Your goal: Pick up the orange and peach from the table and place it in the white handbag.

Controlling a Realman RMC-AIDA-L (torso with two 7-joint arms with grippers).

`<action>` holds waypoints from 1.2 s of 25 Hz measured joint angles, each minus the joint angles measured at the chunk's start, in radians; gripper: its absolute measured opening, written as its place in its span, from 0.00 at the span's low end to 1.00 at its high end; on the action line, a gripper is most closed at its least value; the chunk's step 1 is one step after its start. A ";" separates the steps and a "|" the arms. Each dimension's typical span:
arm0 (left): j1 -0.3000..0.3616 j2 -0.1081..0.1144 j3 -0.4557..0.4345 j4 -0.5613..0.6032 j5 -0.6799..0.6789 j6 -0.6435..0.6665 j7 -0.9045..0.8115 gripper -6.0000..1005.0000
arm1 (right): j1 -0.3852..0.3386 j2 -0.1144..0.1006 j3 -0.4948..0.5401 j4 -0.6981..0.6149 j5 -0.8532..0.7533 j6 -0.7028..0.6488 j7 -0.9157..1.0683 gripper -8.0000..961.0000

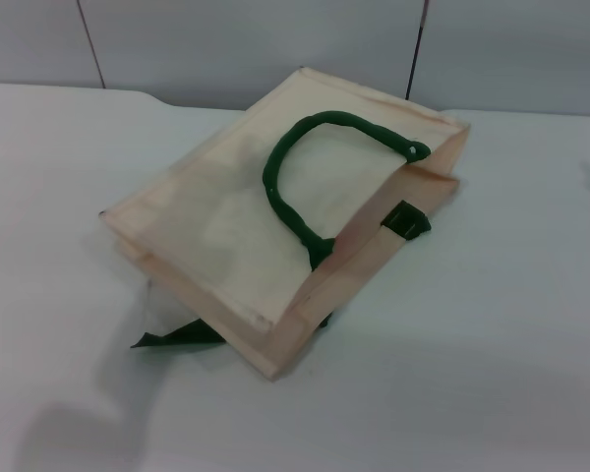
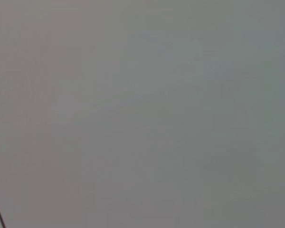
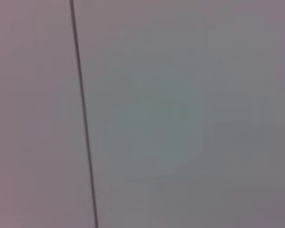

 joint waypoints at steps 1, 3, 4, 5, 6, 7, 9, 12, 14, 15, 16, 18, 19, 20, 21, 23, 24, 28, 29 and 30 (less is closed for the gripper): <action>0.002 0.000 0.000 0.000 0.000 0.004 0.000 0.41 | -0.013 0.000 -0.001 -0.001 0.064 -0.016 -0.038 0.92; 0.004 0.000 0.001 0.000 -0.001 0.009 0.000 0.41 | -0.034 0.001 -0.008 -0.003 0.175 -0.040 -0.122 0.92; 0.004 0.000 0.001 0.000 -0.001 0.011 0.000 0.41 | -0.040 0.001 -0.014 -0.003 0.223 -0.049 -0.162 0.92; 0.004 0.000 0.001 -0.001 -0.001 0.013 0.000 0.41 | -0.043 0.001 -0.020 -0.001 0.259 -0.057 -0.198 0.92; 0.004 0.000 0.001 -0.002 -0.001 0.016 0.000 0.41 | -0.044 0.001 -0.024 0.000 0.283 -0.065 -0.227 0.92; 0.004 0.000 0.001 -0.004 -0.001 0.018 0.001 0.41 | -0.043 0.001 -0.029 0.002 0.301 -0.076 -0.255 0.92; 0.002 0.000 0.001 -0.009 -0.001 0.021 0.008 0.41 | -0.036 -0.002 -0.045 0.004 0.305 -0.099 -0.305 0.92; -0.001 0.000 0.002 -0.010 -0.001 0.023 0.020 0.41 | -0.028 -0.005 -0.065 0.009 0.304 -0.121 -0.410 0.92; -0.001 0.000 0.002 -0.013 -0.001 0.032 0.035 0.41 | -0.022 -0.004 -0.067 0.016 0.309 -0.128 -0.437 0.92; 0.000 0.000 0.002 -0.014 -0.001 0.036 0.038 0.41 | -0.018 -0.005 -0.067 0.023 0.310 -0.127 -0.437 0.92; 0.001 0.000 0.002 -0.017 -0.001 0.042 0.043 0.41 | -0.013 -0.006 -0.066 0.030 0.310 -0.119 -0.434 0.92; 0.004 0.000 0.002 -0.019 -0.001 0.050 0.047 0.41 | -0.009 -0.007 -0.062 0.037 0.310 -0.100 -0.427 0.92; 0.006 0.000 0.002 -0.020 -0.001 0.054 0.048 0.41 | -0.012 -0.006 -0.063 0.030 0.310 -0.095 -0.427 0.92; 0.021 0.000 0.008 -0.020 -0.001 0.072 0.049 0.41 | -0.024 -0.002 -0.070 0.010 0.312 -0.098 -0.429 0.92; 0.023 0.000 0.011 -0.020 -0.001 0.077 0.048 0.41 | -0.042 0.002 -0.081 -0.015 0.319 -0.110 -0.433 0.92; 0.045 0.000 0.031 -0.019 -0.001 0.117 0.049 0.41 | -0.108 0.009 -0.136 -0.083 0.357 -0.172 -0.446 0.92; 0.061 0.000 0.048 -0.019 -0.001 0.155 0.050 0.41 | -0.150 0.008 -0.188 -0.117 0.390 -0.234 -0.455 0.92; 0.132 -0.001 0.108 -0.025 0.000 0.300 0.065 0.41 | -0.273 0.003 -0.391 -0.181 0.522 -0.478 -0.517 0.92; 0.144 -0.002 0.118 -0.027 0.000 0.319 0.065 0.41 | -0.288 0.004 -0.417 -0.181 0.558 -0.522 -0.536 0.92; 0.158 -0.003 0.131 -0.030 0.000 0.343 0.065 0.41 | -0.302 0.005 -0.443 -0.181 0.600 -0.561 -0.558 0.92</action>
